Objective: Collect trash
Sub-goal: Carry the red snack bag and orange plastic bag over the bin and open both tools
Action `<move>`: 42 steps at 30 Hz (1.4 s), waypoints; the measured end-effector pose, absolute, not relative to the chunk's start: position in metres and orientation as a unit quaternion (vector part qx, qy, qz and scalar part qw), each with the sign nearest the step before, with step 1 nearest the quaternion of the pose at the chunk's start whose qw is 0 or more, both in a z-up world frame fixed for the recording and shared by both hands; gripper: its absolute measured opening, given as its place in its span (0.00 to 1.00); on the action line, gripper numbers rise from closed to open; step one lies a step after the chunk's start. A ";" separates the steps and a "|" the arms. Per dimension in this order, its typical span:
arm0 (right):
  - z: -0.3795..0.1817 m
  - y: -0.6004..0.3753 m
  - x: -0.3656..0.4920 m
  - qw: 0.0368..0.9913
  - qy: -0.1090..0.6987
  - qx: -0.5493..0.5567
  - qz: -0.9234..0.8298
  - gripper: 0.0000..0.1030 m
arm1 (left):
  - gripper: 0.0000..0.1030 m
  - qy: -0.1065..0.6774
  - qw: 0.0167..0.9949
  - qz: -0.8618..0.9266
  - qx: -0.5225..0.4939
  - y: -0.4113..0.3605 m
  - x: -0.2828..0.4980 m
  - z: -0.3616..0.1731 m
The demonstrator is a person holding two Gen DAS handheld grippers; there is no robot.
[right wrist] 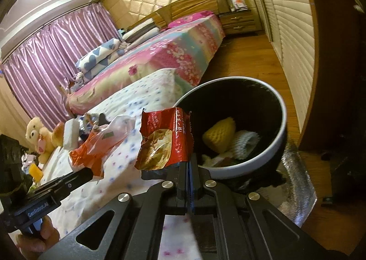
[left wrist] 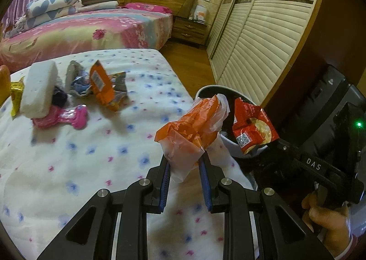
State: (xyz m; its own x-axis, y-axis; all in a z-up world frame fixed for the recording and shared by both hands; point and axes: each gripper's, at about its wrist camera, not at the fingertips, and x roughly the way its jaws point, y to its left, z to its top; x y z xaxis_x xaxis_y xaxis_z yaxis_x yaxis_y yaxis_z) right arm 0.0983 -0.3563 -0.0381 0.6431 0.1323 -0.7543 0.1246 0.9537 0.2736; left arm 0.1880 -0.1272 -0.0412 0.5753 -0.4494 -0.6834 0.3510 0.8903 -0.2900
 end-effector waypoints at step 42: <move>-0.048 -0.426 0.146 0.881 0.450 0.132 -0.060 0.01 | 0.25 0.416 0.875 -0.248 -0.008 -0.232 0.253 -0.055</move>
State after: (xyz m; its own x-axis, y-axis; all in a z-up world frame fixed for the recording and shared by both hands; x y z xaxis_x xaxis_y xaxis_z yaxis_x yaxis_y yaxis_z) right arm 0.1461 -0.4262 -0.0481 0.5883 0.0124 -0.8086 0.2246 0.9580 0.1781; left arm 0.2530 -0.2323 -0.0551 0.5308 -0.4413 -0.7235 0.4277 0.8765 -0.2208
